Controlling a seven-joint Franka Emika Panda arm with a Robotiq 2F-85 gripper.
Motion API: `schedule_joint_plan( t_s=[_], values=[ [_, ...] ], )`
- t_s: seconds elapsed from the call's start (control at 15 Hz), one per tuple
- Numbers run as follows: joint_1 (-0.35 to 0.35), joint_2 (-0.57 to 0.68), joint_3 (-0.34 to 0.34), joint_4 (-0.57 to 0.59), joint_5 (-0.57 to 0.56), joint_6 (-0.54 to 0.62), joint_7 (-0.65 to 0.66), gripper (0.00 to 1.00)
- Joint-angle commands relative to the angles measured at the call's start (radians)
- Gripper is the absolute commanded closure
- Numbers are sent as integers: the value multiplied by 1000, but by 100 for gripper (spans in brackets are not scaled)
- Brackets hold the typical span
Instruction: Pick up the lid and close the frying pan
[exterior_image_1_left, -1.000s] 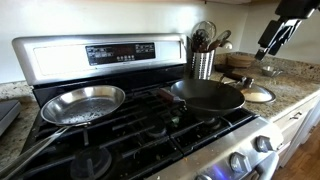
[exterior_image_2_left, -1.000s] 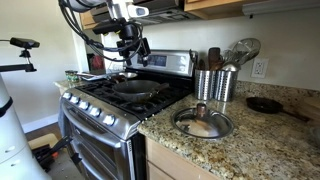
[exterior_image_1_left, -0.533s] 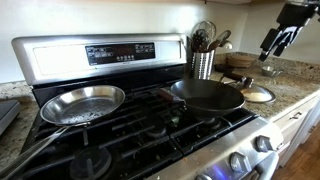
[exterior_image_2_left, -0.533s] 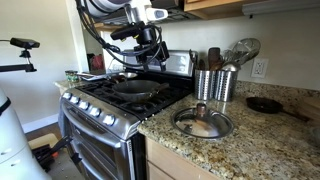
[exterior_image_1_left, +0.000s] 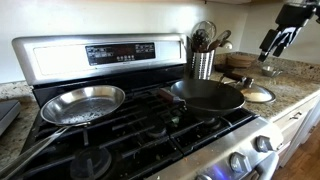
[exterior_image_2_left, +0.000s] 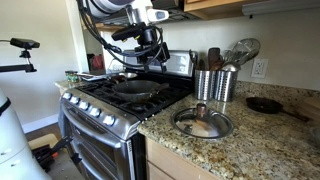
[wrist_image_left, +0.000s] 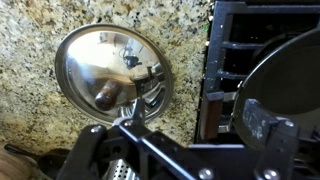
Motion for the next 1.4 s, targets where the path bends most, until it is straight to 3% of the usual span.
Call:
schedule_joint_plan(
  t_s=[0.0,0.4,0.87,1.33],
  values=[
    [-7,21,-50,46,15,-31,-50,0],
    [-8,65,-162,126,45,-74,-191,0],
    [-17,259,-234,225,51,-21,-366,0],
    [-61,519,-229,391,145,28,-559,0]
  ],
)
